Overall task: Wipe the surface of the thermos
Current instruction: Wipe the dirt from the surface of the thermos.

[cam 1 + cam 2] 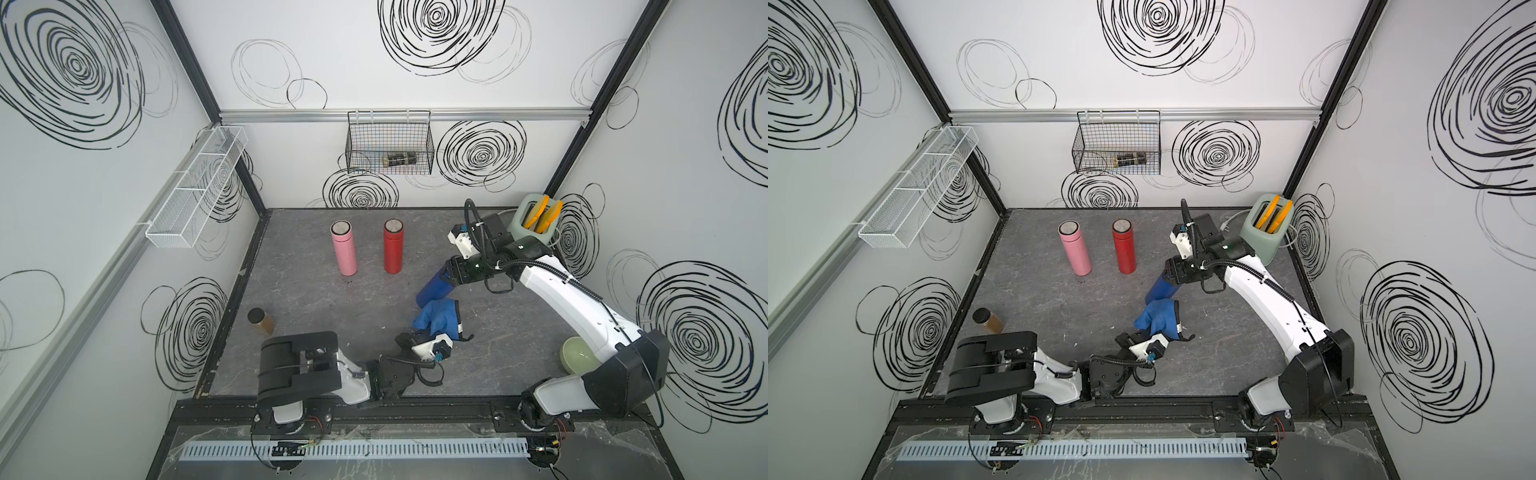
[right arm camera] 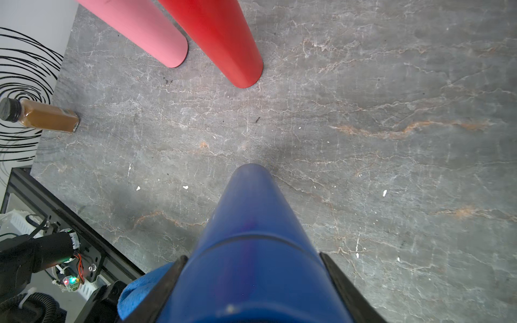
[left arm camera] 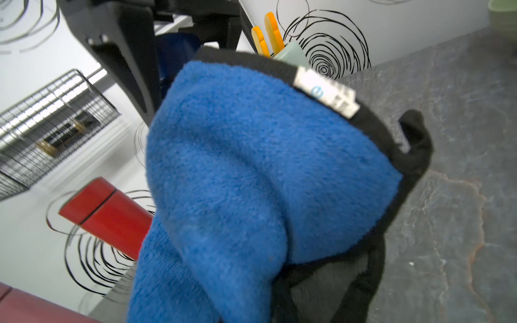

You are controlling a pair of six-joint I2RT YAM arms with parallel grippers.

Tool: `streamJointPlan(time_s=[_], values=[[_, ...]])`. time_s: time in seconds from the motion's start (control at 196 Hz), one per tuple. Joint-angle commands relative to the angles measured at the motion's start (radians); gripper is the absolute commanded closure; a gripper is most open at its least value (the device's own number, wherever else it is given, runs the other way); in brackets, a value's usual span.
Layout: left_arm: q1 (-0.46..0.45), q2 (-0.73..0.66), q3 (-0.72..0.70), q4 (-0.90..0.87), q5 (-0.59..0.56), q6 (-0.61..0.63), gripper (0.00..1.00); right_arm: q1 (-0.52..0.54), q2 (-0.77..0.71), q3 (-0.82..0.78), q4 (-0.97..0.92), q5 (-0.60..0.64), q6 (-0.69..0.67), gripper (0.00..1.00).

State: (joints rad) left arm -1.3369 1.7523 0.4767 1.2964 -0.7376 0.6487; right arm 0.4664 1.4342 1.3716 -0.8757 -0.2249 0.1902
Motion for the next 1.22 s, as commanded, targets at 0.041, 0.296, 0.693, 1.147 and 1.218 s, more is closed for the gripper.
streamJointPlan(time_s=[0.041,0.296,0.693,1.147,1.218], values=[[0.013,-0.033,0.115,-0.12,0.016,0.275,1.0,0.014,0.003,0.041,-0.046,0.007,-0.028,1.0],[0.037,-0.042,0.332,-0.541,0.024,0.367,1.0,0.04,0.037,0.049,-0.101,0.038,-0.039,1.0],[0.099,0.024,0.466,-0.798,0.003,0.288,1.0,0.077,0.064,0.076,-0.161,0.079,-0.042,1.0],[0.082,0.151,0.306,-0.652,-0.016,0.239,1.0,0.073,0.055,0.114,-0.18,0.064,-0.042,1.0],[0.084,0.149,0.291,-0.61,-0.027,0.253,1.0,0.072,0.056,0.112,-0.18,0.062,-0.042,1.0]])
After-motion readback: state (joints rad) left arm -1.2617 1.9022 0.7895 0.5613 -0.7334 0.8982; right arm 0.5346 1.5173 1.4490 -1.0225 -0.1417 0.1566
